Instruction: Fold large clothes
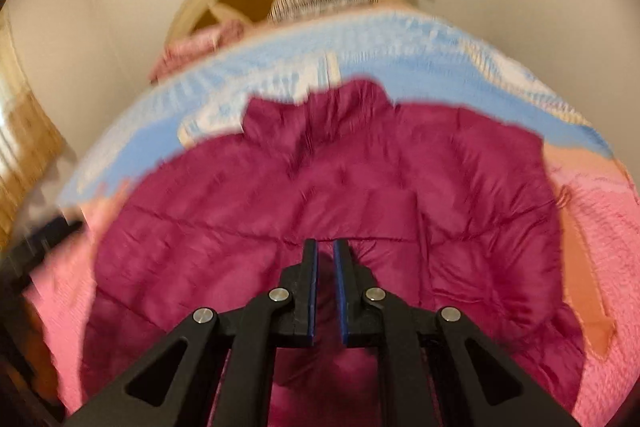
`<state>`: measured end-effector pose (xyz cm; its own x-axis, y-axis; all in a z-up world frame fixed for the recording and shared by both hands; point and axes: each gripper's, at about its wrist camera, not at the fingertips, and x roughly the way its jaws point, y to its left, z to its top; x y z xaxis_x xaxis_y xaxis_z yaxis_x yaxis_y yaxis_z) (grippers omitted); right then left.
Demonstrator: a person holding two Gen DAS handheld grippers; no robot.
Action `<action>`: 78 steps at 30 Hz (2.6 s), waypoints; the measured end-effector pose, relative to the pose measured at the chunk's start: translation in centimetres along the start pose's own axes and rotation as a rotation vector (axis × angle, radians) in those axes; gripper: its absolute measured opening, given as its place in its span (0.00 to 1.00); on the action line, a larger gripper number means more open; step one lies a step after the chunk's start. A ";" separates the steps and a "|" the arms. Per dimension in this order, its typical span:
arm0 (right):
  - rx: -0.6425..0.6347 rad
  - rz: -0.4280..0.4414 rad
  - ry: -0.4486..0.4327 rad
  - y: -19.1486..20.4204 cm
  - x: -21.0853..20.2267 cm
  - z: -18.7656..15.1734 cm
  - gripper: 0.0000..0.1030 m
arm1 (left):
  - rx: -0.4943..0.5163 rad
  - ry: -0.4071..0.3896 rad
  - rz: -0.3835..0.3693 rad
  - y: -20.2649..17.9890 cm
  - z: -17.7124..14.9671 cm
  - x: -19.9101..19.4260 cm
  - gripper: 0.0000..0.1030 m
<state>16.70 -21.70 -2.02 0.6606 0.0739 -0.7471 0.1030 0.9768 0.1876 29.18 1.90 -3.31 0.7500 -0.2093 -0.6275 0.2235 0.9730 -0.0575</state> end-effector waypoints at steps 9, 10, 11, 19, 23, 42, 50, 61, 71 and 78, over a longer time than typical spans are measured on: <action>-0.023 0.009 0.023 -1.3 2.0 -1.6 0.07 | -0.121 0.136 0.077 1.5 -1.2 7.5 0.96; -0.020 0.013 0.025 -1.4 2.0 -1.7 0.07 | -0.128 0.154 0.094 2.0 -2.6 8.4 0.96; -0.009 0.026 0.027 -1.7 2.0 -1.6 0.07 | -0.135 0.158 0.095 2.4 -3.4 8.6 0.96; 0.085 0.154 0.050 -4.0 2.5 -1.7 0.04 | -0.215 0.172 0.066 3.7 -5.1 9.1 1.00; 0.018 0.111 0.063 -2.8 2.2 -1.3 0.04 | -0.176 0.189 0.112 2.9 -5.0 9.2 1.00; 0.417 0.032 0.190 -3.2 13.1 18.0 0.66 | -0.259 -0.055 0.085 4.0 -5.0 4.8 1.00; 0.330 -0.128 0.348 -1.5 18.3 18.9 0.66 | -0.284 -0.026 0.058 4.2 -5.1 5.3 1.00; 0.353 -0.078 0.313 -4.6 11.4 16.8 0.09 | -0.300 -0.016 0.054 4.5 -5.1 5.6 1.00; 0.406 -0.105 0.174 -7.4 7.6 8.6 0.08 | -0.292 -0.024 0.043 4.4 -5.3 5.4 1.00; 0.341 -0.052 -0.083 -7.7 7.3 4.9 0.07 | -0.274 -0.044 0.031 4.1 -5.1 4.9 1.00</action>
<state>24.34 -29.66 -5.77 0.7046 -0.0046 -0.7096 0.3715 0.8544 0.3634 30.60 5.33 -10.60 0.7815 -0.1775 -0.5982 0.0283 0.9678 -0.2502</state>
